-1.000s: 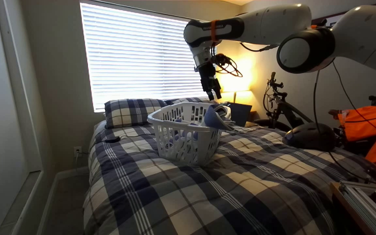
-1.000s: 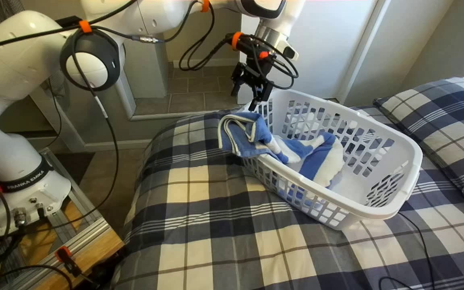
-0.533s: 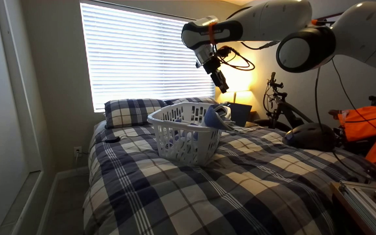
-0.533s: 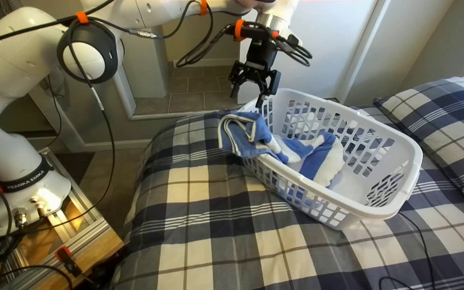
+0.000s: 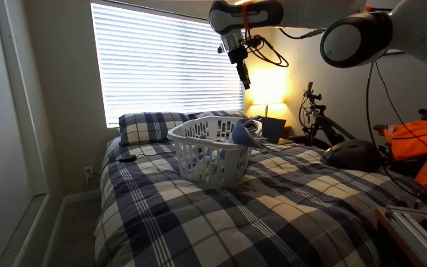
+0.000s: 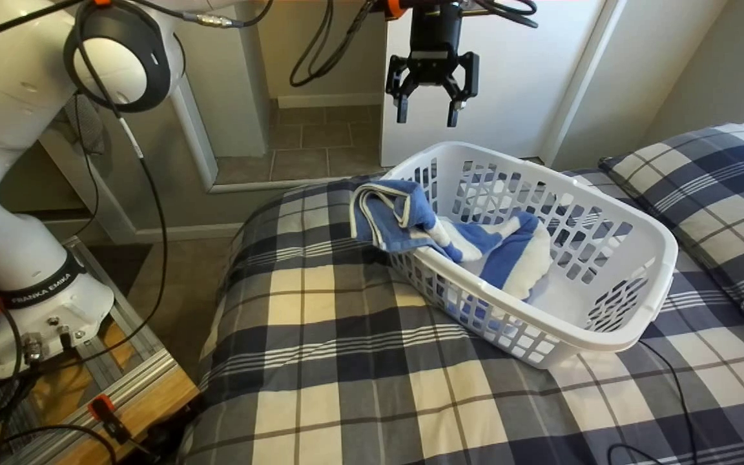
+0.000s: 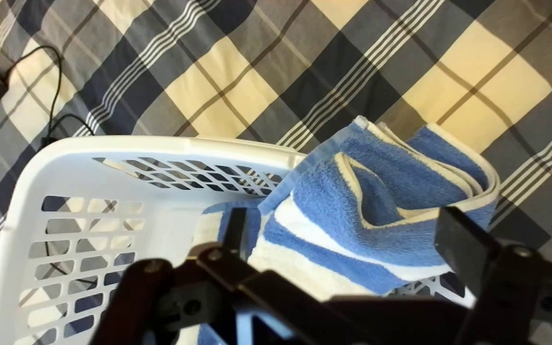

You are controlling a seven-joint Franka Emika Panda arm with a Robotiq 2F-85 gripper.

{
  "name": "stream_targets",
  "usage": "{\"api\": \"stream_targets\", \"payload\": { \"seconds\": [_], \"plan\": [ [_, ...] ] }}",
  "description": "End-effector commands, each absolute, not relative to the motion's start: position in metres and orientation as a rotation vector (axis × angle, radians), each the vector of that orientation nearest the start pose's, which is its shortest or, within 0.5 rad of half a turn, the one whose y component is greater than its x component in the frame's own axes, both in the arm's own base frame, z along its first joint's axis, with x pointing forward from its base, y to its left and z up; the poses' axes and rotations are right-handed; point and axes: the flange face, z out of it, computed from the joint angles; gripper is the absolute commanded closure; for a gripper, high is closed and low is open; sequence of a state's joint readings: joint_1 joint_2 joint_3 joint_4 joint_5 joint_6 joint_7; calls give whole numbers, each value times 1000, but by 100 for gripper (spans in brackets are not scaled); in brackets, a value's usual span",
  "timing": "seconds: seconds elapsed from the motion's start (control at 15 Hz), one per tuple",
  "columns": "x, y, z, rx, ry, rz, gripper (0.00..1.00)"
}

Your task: Put the towel in the white basket

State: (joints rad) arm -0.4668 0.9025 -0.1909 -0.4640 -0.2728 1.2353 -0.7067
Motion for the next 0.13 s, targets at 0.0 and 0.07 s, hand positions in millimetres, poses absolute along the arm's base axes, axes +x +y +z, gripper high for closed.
{"api": "stream_targets", "payload": {
  "seconds": [0.0,0.07],
  "plan": [
    [604,-409,515,-3342,-61,591,0],
    [605,-409,512,-3338,-61,598,0]
  ]
}}
